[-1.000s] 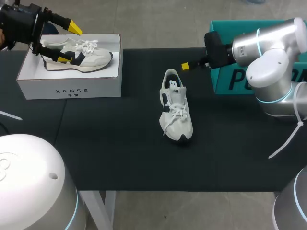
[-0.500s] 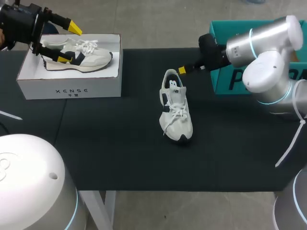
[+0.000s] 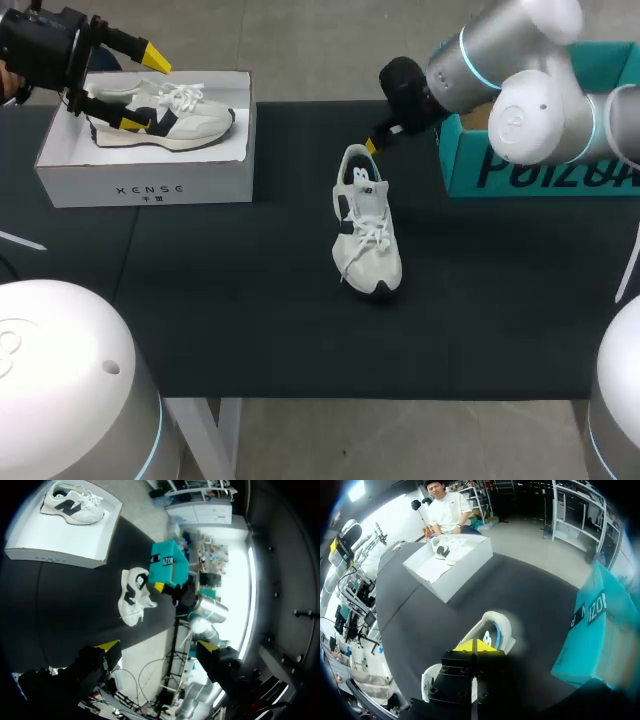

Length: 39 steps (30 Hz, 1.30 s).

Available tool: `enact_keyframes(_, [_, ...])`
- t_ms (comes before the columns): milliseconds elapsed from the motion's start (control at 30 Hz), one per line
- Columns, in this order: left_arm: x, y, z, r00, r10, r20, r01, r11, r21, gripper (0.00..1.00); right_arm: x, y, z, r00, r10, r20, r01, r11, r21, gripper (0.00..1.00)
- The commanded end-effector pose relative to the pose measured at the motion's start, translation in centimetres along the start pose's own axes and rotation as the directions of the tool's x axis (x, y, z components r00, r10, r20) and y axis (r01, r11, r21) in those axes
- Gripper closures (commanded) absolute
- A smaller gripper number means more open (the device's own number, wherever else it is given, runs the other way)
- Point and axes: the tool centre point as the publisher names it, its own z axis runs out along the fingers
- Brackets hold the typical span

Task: Take the shoe out of the shoebox, open the shoe tongue, remove and reinsert the insole, then place the shoe into the shoebox

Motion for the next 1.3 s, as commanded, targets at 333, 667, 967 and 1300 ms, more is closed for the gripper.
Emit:
enact_keyframes(333, [0.0,-0.1,0.0,1.000,-0.001,0.002,0.001,1.000,-0.001,0.00,-1.2,0.8,2.0,0.951,-0.033,0.306,-0.088,0.924,0.373,1.00])
enact_keyframes(667, [0.0,-0.1,0.0,1.000,-0.001,0.002,0.001,1.000,-0.001,0.00,-2.1,-0.8,2.9,0.955,-0.003,0.298,-0.120,0.912,0.392,1.00])
enact_keyframes(967, [0.0,-0.1,0.0,1.000,-0.001,0.002,0.001,1.000,-0.001,0.00,-2.9,-1.1,2.9,0.953,0.004,0.303,-0.128,0.912,0.390,1.00])
enact_keyframes(1300, [0.0,-0.1,0.0,1.000,-0.001,0.002,0.001,1.000,-0.001,0.00,-3.7,-1.6,4.5,0.953,0.007,0.304,-0.137,0.903,0.408,1.00])
